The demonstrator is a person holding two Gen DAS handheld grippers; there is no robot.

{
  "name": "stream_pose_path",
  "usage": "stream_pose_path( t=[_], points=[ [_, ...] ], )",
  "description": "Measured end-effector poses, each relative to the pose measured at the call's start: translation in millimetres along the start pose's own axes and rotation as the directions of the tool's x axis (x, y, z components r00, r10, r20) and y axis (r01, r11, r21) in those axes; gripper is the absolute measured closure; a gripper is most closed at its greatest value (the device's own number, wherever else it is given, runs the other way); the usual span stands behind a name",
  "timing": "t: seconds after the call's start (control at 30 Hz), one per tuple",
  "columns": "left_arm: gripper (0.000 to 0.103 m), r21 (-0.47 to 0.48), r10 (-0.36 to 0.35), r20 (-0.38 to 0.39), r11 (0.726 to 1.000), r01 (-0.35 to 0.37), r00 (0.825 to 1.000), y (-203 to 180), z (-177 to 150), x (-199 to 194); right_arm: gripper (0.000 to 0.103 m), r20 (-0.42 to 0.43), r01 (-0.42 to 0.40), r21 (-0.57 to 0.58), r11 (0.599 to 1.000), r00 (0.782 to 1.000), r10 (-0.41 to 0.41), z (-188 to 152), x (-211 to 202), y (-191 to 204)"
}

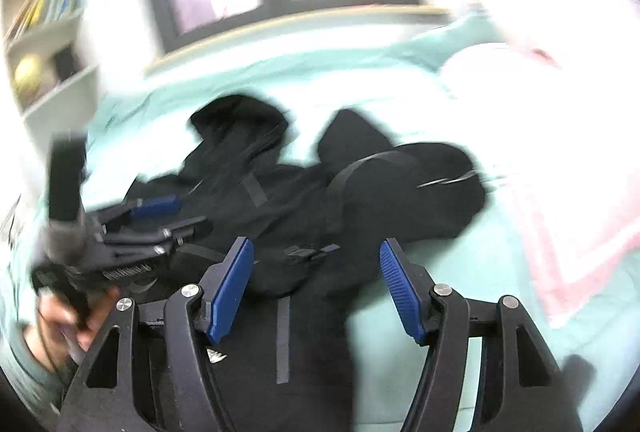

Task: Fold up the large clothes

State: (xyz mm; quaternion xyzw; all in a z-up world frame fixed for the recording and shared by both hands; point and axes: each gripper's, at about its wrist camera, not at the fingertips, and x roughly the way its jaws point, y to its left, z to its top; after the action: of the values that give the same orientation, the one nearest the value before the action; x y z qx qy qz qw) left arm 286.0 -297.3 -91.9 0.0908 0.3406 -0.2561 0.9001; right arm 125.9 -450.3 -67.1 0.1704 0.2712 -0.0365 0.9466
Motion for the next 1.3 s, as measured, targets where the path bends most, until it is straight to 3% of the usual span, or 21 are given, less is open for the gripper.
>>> stream_pose_path(
  t=[0.07, 0.17, 0.23, 0.27, 0.4, 0.5, 0.7, 0.8, 0.87, 0.93, 0.97, 1.0, 1.03, 1.17, 1.3],
  points=[
    [0.034, -0.06, -0.005, -0.009, 0.998, 0.004, 1.0, -3, 0, 28, 0.035, 0.006, 0.041, 0.07, 0.997, 0.999, -0.041, 8, -2, -33],
    [0.034, -0.165, -0.065, -0.116, 0.985, 0.045, 0.991, 5, -14, 81, 0.035, -0.008, 0.026, 0.154, 0.988, 1.0, -0.025, 14, 8, -68],
    [0.032, -0.207, -0.164, -0.238, 0.972, 0.115, 0.957, 9, -35, 124, 0.035, -0.023, 0.052, 0.174, 0.983, 0.999, -0.049, 20, 20, -83],
    [0.031, -0.218, -0.174, -0.257, 0.969, 0.119, 0.95, 11, -42, 138, 0.035, -0.034, 0.065, 0.175, 0.982, 0.998, -0.06, 23, 30, -88],
    [0.03, -0.243, -0.209, -0.212, 0.957, 0.156, 0.955, 19, -44, 138, 0.035, -0.063, 0.061, 0.233, 0.971, 0.997, -0.048, 31, 73, -113],
    [0.029, -0.197, -0.175, -0.182, 0.97, 0.139, 0.968, 11, -50, 133, 0.035, -0.108, 0.099, 0.292, 0.951, 0.992, -0.07, 31, 123, -134],
    [0.028, -0.174, -0.159, -0.127, 0.975, 0.135, 0.979, 7, -60, 127, 0.035, -0.219, 0.12, 0.468, 0.876, 0.975, -0.016, 20, 220, -186],
    [0.028, -0.164, -0.149, -0.112, 0.978, 0.13, 0.982, 3, -67, 120, 0.035, -0.251, 0.086, 0.508, 0.857, 0.966, 0.053, 13, 264, -195],
    [0.028, -0.155, -0.139, -0.103, 0.98, 0.123, 0.985, -4, -70, 115, 0.035, -0.276, 0.105, 0.495, 0.862, 0.96, 0.042, 6, 287, -193],
    [0.027, -0.146, -0.13, -0.093, 0.982, 0.116, 0.987, -12, -72, 110, 0.043, -0.25, 0.148, 0.39, 0.909, 0.967, -0.05, 5, 290, -180],
    [0.027, -0.144, -0.128, -0.091, 0.983, 0.114, 0.988, -12, -73, 108, 0.053, -0.213, 0.161, 0.339, 0.927, 0.973, -0.092, 4, 287, -171],
    [0.027, -0.143, -0.127, -0.09, 0.983, 0.113, 0.988, -15, -73, 108, 0.073, -0.175, 0.172, 0.313, 0.934, 0.977, -0.122, 2, 282, -166],
    [0.027, -0.141, -0.125, -0.089, 0.984, 0.112, 0.988, -16, -73, 106, 0.085, -0.128, 0.192, 0.291, 0.937, 0.979, -0.161, 0, 273, -160],
    [0.027, -0.135, -0.12, -0.093, 0.985, 0.107, 0.988, -17, -75, 99, 0.092, -0.039, 0.251, 0.241, 0.938, 0.968, -0.249, 9, 234, -143],
    [0.027, -0.121, -0.109, -0.099, 0.988, 0.097, 0.989, -21, -69, 89, 0.092, 0.046, 0.222, 0.27, 0.937, 0.969, -0.243, 22, 163, -150]
  ],
)
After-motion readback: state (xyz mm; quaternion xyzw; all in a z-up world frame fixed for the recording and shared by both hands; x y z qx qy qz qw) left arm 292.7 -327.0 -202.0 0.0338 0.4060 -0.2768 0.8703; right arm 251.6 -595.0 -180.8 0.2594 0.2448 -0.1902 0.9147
